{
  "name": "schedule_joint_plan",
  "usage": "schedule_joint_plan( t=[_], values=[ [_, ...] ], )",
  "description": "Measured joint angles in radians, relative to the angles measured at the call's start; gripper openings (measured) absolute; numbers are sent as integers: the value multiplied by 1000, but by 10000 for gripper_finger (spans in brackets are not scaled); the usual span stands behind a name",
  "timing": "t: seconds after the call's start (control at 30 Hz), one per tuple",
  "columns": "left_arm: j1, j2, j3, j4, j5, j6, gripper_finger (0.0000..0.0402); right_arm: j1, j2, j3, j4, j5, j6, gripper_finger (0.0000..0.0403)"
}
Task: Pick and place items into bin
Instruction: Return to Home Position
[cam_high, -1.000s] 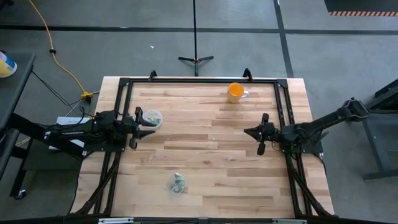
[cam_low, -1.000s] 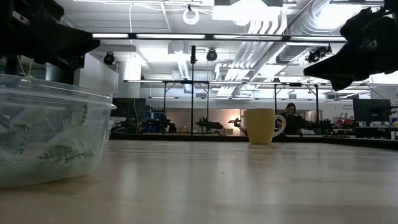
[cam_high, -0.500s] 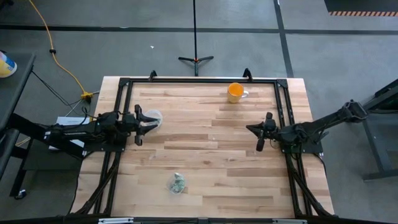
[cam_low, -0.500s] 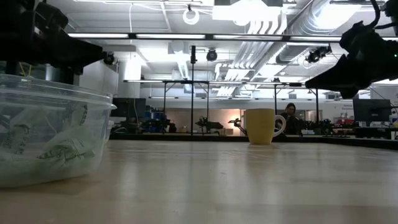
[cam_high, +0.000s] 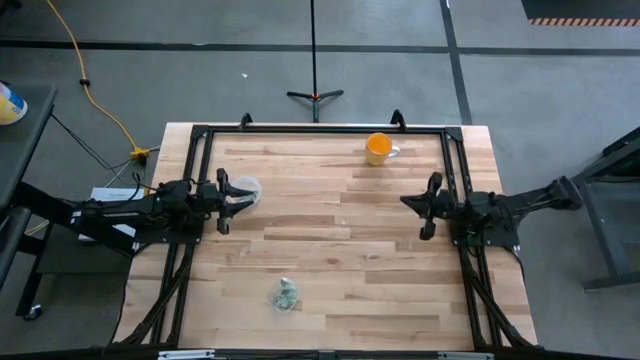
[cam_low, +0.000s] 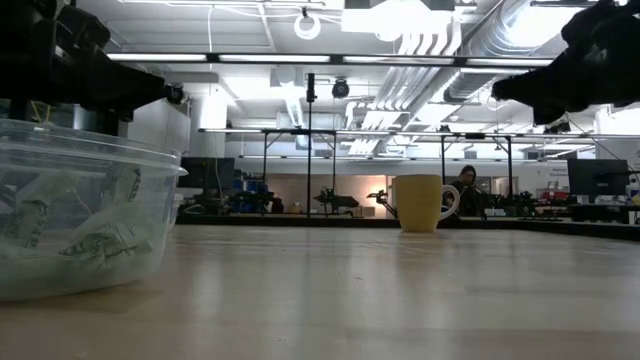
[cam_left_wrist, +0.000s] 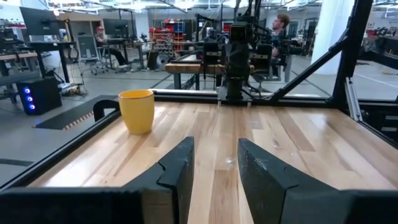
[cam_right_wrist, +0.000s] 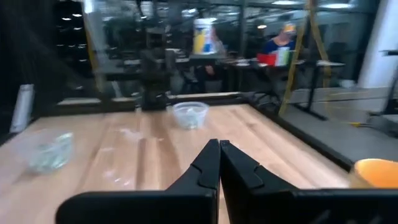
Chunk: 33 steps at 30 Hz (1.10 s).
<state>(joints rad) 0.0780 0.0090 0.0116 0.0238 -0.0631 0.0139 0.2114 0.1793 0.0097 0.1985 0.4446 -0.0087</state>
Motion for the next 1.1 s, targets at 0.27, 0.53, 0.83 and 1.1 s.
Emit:
schedule_joint_plan(
  t=[0.27, 0.53, 0.83, 1.1],
  values=[
    [0, 0, 0, 4, -27, -4, 159, -150, -63, 0, -70, -225, 28, 0],
    [0, 0, -1, 4, -24, -56, 159, -286, -63, 0, -91, -427, 38, 0],
    [0, 0, -1, -1, 14, -49, 159, -351, -63, -1, -92, -509, 52, 0],
    [0, 0, -1, -8, 53, -125, 159, -351, -63, -1, -98, -503, 80, 0]
  ],
)
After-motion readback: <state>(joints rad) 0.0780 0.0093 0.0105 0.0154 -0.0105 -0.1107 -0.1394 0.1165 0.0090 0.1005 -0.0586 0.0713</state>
